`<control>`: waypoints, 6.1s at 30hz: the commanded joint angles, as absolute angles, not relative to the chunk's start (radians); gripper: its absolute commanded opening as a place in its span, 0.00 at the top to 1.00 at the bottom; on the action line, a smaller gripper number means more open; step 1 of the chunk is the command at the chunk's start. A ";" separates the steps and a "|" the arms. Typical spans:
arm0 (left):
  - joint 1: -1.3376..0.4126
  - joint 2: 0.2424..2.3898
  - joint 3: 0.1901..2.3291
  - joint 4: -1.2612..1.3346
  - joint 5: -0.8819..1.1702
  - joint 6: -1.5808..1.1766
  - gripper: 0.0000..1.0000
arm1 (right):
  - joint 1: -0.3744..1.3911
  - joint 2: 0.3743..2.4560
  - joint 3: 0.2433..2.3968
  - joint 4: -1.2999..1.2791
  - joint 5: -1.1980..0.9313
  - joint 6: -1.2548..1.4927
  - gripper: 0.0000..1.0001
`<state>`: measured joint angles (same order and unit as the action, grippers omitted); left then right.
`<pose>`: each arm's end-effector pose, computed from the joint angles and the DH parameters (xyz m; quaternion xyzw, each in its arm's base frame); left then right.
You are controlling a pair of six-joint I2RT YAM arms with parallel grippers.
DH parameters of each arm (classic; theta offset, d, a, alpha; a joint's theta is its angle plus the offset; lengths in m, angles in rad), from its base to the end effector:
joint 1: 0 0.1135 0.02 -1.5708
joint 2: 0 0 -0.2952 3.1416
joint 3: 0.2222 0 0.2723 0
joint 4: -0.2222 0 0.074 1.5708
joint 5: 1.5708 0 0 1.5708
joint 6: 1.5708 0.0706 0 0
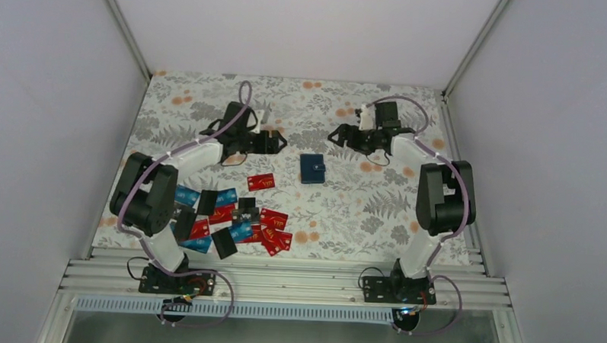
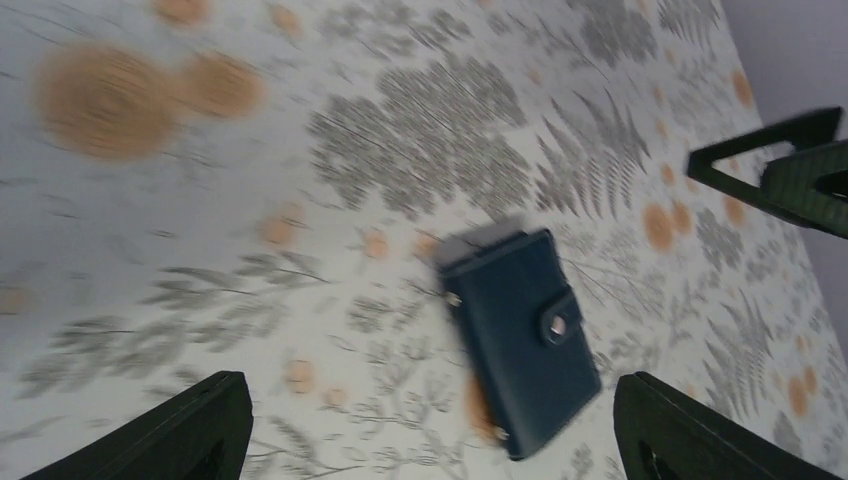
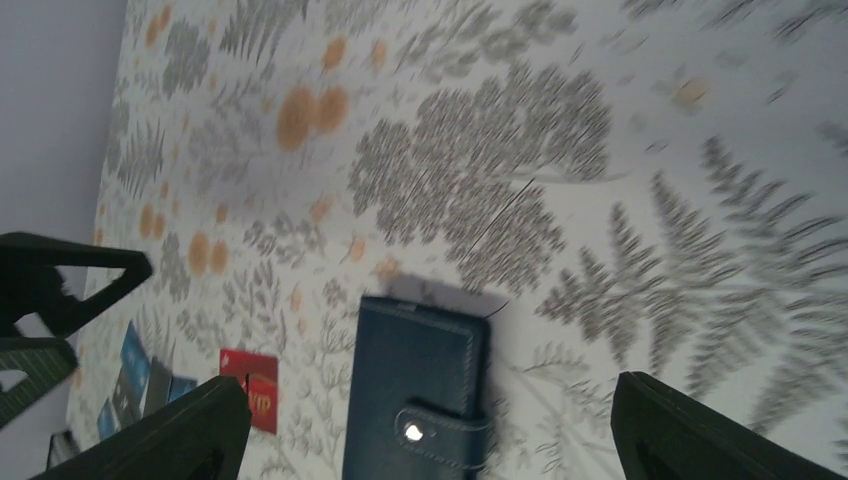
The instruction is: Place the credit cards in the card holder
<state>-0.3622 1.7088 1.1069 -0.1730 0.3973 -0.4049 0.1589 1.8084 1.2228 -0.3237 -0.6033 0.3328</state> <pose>0.3764 -0.1719 0.2076 0.0572 0.9052 -0.3109 0.2842 0.4135 0.1068 0.1994 -0.0177 0.9081 0.3480 0.2324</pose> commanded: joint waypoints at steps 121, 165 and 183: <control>-0.617 0.943 0.900 -0.233 0.629 -0.233 0.25 | 0.460 1.298 1.049 -0.072 -1.275 0.270 0.96; -0.622 1.159 0.864 -0.073 0.324 -0.326 0.98 | 0.520 1.299 1.041 -0.256 -0.466 0.599 0.23; -0.682 1.222 0.883 -0.063 0.229 -0.296 0.98 | 0.606 1.399 1.056 -0.215 -0.460 0.761 0.28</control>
<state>-0.6613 1.2221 0.8661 -0.0940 0.2596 -0.3149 0.5735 1.3861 1.0340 -0.2333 -0.4747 0.7387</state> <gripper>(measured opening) 0.108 0.724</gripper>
